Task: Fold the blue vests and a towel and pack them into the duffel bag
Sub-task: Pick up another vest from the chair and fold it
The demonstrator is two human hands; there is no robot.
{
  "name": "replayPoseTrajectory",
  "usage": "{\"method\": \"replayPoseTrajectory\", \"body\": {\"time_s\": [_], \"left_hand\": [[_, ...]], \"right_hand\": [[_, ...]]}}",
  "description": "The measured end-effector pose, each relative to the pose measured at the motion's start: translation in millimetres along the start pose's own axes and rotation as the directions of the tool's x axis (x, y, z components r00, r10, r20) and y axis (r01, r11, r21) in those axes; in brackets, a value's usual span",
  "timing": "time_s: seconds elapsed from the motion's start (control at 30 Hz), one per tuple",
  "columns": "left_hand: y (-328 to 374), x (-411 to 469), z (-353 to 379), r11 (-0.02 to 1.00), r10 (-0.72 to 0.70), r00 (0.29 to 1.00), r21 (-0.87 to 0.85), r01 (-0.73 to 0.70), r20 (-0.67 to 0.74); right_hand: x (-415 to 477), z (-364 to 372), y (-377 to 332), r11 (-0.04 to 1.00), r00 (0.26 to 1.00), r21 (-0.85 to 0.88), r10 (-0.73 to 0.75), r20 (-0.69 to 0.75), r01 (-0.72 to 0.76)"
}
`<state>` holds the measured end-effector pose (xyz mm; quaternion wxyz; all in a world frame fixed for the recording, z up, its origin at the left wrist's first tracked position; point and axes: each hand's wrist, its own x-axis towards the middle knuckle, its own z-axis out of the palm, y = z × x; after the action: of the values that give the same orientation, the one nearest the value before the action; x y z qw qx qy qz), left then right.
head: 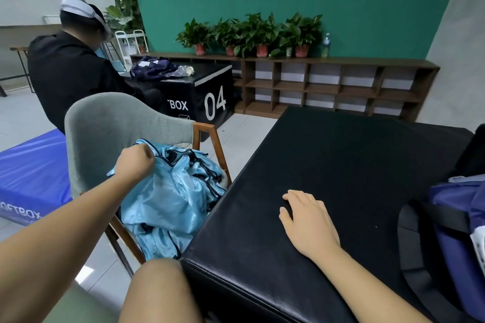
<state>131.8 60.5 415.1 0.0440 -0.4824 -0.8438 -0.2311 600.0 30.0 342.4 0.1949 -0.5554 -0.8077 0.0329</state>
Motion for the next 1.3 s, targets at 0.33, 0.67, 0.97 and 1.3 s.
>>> {"method": "replayPoseTrajectory", "body": {"time_s": [0.33,0.67,0.97,1.3], "left_hand": [[4,-18,-82,0.976,0.03,0.986,-0.209,-0.065,-0.166],[56,-39,-187,0.917,0.173,0.917,-0.28,-0.283,-0.359],[136,-77,-282,0.824,0.26,0.841,-0.345,-0.449,-0.474],[205,-123,-352,0.7,0.26,0.785,-0.45,-0.555,-0.563]], "right_hand": [[-2,-4,-2,1.0,1.0,0.009,0.011,0.018,-0.012],[-14,-41,-31,0.987,0.967,0.126,0.069,0.245,-0.102],[-35,-112,-102,0.918,0.99,0.398,-0.058,0.128,0.002],[-53,-164,-136,0.913,0.986,0.394,-0.15,0.075,0.109]]}}
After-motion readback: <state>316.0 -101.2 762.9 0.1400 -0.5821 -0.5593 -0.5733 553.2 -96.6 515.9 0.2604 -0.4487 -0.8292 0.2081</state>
